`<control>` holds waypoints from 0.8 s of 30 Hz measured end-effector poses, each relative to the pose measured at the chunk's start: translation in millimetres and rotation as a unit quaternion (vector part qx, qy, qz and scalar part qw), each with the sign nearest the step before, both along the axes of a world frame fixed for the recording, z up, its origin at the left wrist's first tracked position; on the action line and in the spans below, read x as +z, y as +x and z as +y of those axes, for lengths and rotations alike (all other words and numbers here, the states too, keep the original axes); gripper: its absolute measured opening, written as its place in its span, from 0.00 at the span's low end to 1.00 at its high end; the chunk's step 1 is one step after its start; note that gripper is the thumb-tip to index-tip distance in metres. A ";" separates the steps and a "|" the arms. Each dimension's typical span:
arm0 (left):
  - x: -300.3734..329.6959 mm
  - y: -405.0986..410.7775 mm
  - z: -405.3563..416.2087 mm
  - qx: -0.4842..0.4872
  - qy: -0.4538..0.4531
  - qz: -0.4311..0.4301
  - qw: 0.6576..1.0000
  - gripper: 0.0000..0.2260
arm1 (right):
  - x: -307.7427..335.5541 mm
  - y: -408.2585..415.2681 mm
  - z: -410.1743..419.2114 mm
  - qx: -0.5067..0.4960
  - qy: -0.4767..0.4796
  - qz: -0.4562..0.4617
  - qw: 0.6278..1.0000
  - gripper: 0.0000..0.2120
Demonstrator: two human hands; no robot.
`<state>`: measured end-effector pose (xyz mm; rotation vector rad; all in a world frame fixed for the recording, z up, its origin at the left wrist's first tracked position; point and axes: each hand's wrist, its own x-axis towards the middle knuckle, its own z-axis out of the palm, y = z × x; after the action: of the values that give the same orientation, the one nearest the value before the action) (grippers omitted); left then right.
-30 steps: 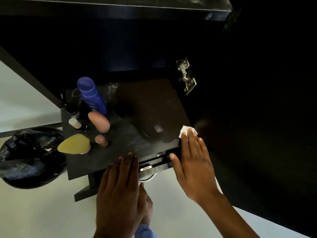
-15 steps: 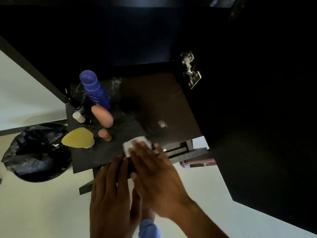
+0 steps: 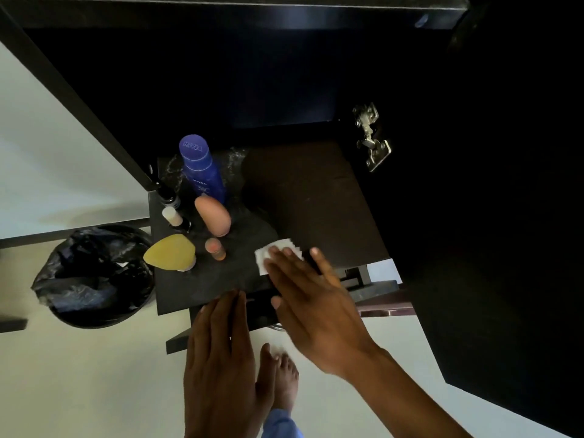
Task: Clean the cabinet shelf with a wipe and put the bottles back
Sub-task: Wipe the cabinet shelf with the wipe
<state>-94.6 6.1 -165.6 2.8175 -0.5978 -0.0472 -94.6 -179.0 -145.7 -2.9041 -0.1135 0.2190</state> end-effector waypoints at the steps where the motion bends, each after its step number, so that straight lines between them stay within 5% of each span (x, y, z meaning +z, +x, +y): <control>1: -0.2 0.0 -0.2 0.001 0.000 -0.004 1.000 0.36 | 0.4 7.6 -4.0 -0.015 -0.006 0.000 1.000 0.26; 6: -1.6 -0.4 0.1 0.003 0.003 -0.009 1.000 0.36 | -5.1 98.1 -21.6 -0.069 -0.003 -0.015 0.998 0.30; 13: -5.0 2.5 2.1 -0.006 0.035 -0.021 0.999 0.42 | -5.0 204.4 -36.8 -0.008 -0.007 -0.009 1.000 0.27; 24: -13.7 2.7 7.6 -0.016 -0.012 -0.024 0.999 0.36 | -1.6 29.6 4.5 0.061 -0.006 0.023 0.998 0.28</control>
<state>-91.9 13.7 -179.3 2.7922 -0.6509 0.0222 -65.0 -174.5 -147.3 -2.9050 -0.2833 0.3091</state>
